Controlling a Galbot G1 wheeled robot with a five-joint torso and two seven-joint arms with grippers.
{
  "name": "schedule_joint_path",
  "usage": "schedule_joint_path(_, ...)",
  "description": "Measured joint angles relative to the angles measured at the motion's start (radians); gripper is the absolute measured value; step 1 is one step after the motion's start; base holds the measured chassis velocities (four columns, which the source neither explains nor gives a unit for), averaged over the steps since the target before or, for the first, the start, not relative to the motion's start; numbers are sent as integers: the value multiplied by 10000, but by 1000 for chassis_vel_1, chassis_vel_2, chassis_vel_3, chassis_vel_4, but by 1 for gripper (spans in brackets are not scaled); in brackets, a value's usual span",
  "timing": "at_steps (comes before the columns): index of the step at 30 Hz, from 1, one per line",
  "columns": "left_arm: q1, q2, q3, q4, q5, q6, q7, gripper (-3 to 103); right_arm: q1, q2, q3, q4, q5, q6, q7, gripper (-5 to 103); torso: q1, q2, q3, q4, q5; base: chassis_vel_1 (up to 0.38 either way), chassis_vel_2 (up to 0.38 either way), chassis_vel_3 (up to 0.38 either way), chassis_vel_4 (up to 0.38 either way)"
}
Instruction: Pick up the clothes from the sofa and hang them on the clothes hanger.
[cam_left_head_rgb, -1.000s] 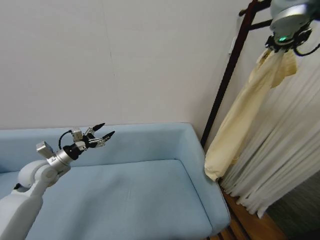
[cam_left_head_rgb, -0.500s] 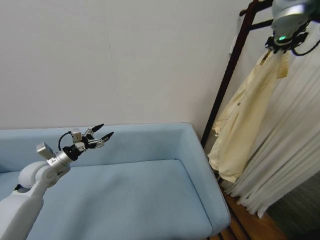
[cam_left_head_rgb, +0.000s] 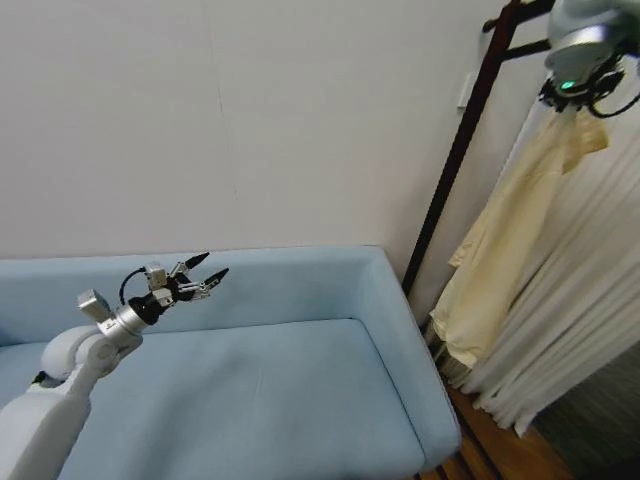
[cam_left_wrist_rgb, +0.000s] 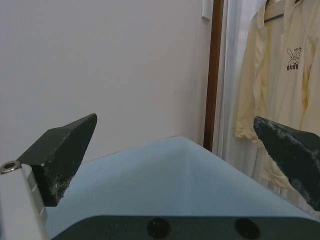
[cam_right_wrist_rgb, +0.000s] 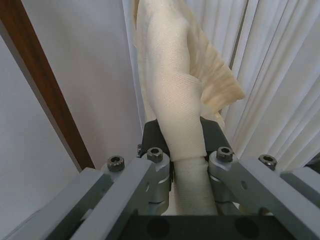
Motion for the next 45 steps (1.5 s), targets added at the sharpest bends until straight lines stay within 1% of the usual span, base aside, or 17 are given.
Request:
schedule_joint_path(14, 12, 0, 2, 166, 16, -73, 88, 100, -296, -89, 227, 225, -195, 211, 68, 9, 0, 0, 0, 0, 1, 0, 0, 0, 0)
schedule_joint_path(15, 12, -4, 3, 167, 17, -73, 89, 100, -297, -100, 223, 248, -232, 218, 64, 7, 0, 0, 0, 0, 1, 0, 0, 0, 0)
schedule_joint_path(18, 13, -12, 4, 167, 17, -75, 99, 100, -291, -119, 192, 277, -293, 220, 60, 9, 0, 0, 0, 0, 0, 0, 0, 0, 0)
schedule_joint_path(19, 18, -15, 5, 171, 17, -79, 116, 100, -266, -139, 167, 313, -316, 221, 48, 12, 0, 0, 0, 0, 0, 0, 0, 0, 0)
schedule_joint_path(22, 25, -31, 6, 193, 25, -96, 131, 100, -134, -223, -7, 525, -446, 222, -52, 27, 0, 0, 0, 0, 0, 0, 0, 0, 0)
schedule_joint_path(23, 25, -31, 6, 193, 25, -96, 131, 100, -134, -223, -7, 525, -446, 222, -52, 27, 0, 0, 0, 0, 0, 0, 0, 0, 0)
schedule_joint_path(26, 29, -73, 6, 213, 39, -97, 155, 100, 17, -368, -257, 940, -732, 222, -178, 44, 0, 1, 0, 0, 0, 0, 0, 0, 0)
schedule_joint_path(28, 36, -81, 6, 222, 42, -98, 167, 100, 37, -400, -281, 1040, -786, 225, -180, 44, 0, 1, 0, 0, 0, 0, 0, 0, 0)
schedule_joint_path(30, 47, -95, 6, 268, 55, -97, 192, 100, 62, -432, -295, 1191, -883, 259, -162, 54, 0, 0, 0, 0, 1, 0, 0, 0, 0)
schedule_joint_path(31, 47, -95, 6, 268, 55, -97, 192, 100, 62, -432, -295, 1191, -883, 259, -162, 54, 0, 0, 0, 0, 1, 0, 0, 0, 0)
schedule_joint_path(35, 64, -180, 19, 338, 143, -101, 227, 100, 204, -431, -273, 1440, -939, 274, -161, 77, 0, 0, 0, 0, 0, 0, 0, 0, 0)
schedule_joint_path(36, 64, -180, 19, 338, 143, -101, 227, 100, 204, -431, -273, 1440, -939, 274, -161, 77, 0, 0, 0, 0, 0, 0, 0, 0, 0)
schedule_joint_path(38, 80, -241, 44, 343, 209, -104, 251, 100, 278, -406, -259, 1580, -939, 284, -146, 82, 0, 1, -1, 0, 0, 0, 0, 0, 0)
schedule_joint_path(40, 88, -290, 69, 344, 248, -106, 256, 100, 373, -398, -259, 1722, -899, 302, -104, 92, 0, 1, 0, 1, 0, 0, 0, 0, 0)
schedule_joint_path(41, 88, -290, 69, 344, 248, -106, 256, 100, 373, -398, -259, 1722, -899, 302, -104, 92, 0, 1, 0, 1, 0, 0, 0, 0, 0)
schedule_joint_path(42, 87, -314, 75, 344, 263, -107, 257, 100, 446, -397, -259, 1823, -845, 308, -43, 97, 0, 1, 0, 2, 0, 0, 0, 0, 0)
schedule_joint_path(45, 73, -385, 79, 335, 317, -107, 254, 100, 707, -445, -311, 2238, -690, 296, 130, 100, 0, 1, 0, 1, 0, 0, 0, 0, 0)
